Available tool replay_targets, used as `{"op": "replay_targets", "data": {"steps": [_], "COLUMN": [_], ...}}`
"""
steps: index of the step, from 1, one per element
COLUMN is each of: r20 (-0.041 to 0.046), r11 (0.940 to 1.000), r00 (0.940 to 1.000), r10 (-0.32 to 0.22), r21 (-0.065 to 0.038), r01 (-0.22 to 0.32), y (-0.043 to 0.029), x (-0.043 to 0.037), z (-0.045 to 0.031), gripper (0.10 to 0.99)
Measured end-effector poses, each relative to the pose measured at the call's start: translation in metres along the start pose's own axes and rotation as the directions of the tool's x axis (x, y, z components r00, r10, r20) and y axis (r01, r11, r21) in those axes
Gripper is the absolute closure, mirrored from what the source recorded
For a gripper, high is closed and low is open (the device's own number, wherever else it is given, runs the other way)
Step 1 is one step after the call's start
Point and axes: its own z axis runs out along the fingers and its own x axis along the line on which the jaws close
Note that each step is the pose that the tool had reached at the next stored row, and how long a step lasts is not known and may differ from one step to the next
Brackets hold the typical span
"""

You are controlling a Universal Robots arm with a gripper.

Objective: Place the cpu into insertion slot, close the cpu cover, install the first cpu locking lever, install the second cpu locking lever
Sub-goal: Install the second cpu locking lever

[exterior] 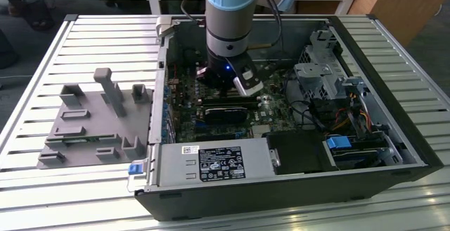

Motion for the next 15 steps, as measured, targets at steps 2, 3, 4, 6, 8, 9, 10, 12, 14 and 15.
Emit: {"op": "replay_targets", "data": {"steps": [2,3,4,6,8,9,10,12,14,15], "r20": [-0.0003,-0.0004,-0.0004,-0.0006,-0.0007,-0.0009,-0.001,-0.0013,-0.0017,-0.0019], "r11": [1.0,1.0,0.9999,0.9999,0.9998,0.9998,0.9997,0.9994,0.9991,0.9988], "r00": [1.0,1.0,1.0,1.0,1.0,1.0,1.0,1.0,1.0,1.0], "r10": [0.0,0.0,0.0,0.0,0.0,0.0,0.001,0.0,0.0,0.0], "r21": [-0.005,-0.008,-0.012,-0.017,-0.02,-0.022,-0.025,-0.034,-0.043,-0.049], "r01": [0.0,0.0,0.0,0.0,0.0,0.0,-0.001,0.0,0.0,0.0], "y": [-0.0009,-0.0016,-0.0027,-0.0055,-0.0088,-0.0101,-0.0109,-0.0117,-0.0119,-0.0119], "x": [0.0002,0.0004,0.0009,0.0024,0.0035,0.0042,0.0051,0.007,0.0081,0.0085], "z": [0.0022,0.0024,0.0023,0.0019,0.0013,0.0011,0.0009,0.0007,0.0008,0.0011], "gripper": [0.98,0.98,0.98,0.98,0.98,0.98,0.98,0.98,0.98,0.98]}}
